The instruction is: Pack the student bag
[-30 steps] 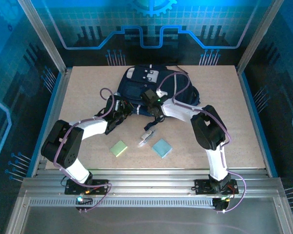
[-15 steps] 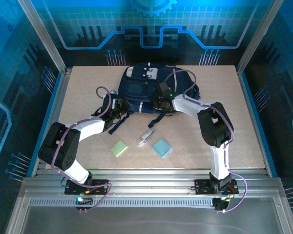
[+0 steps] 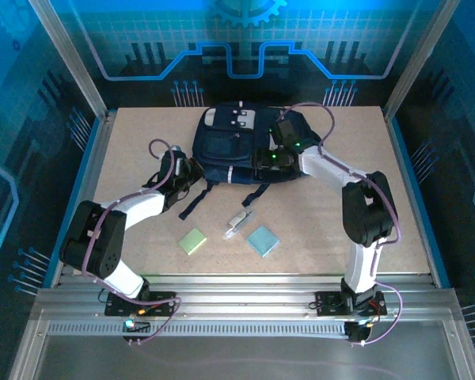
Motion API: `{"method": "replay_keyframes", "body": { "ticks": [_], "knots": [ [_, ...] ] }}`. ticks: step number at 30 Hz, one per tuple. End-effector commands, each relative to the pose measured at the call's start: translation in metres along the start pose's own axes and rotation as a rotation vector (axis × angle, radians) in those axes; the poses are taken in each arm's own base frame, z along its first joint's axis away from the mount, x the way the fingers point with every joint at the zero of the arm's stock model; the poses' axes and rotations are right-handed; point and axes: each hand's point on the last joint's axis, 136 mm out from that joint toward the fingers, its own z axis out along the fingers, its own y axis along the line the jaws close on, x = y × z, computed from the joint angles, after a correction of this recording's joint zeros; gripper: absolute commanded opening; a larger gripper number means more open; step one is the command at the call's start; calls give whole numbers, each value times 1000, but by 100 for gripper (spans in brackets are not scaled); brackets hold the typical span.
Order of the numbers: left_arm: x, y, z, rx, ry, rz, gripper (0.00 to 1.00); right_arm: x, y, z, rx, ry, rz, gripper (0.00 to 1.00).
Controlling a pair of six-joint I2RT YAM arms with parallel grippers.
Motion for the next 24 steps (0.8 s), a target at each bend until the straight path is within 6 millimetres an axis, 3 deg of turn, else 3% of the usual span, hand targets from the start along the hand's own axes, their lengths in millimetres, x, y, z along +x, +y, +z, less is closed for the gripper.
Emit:
{"method": "replay_keyframes", "body": {
  "ticks": [1,4,6,15,24],
  "knots": [
    [-15,-12,-9,16,-38,17,0,-1,15,-9,-58,-1,-3,51],
    [-15,-12,-11,17,-39,15,0,2,25,-2,-87,11,11,36],
    [-15,-12,-13,17,-40,14,0,7,29,5,-92,29,22,34],
    [-14,-11,-19,16,-40,16,0,36,21,42,-34,125,79,34],
    [-16,-14,-26,28,-45,21,0,32,-1,65,172,102,36,39]
  ]
}}
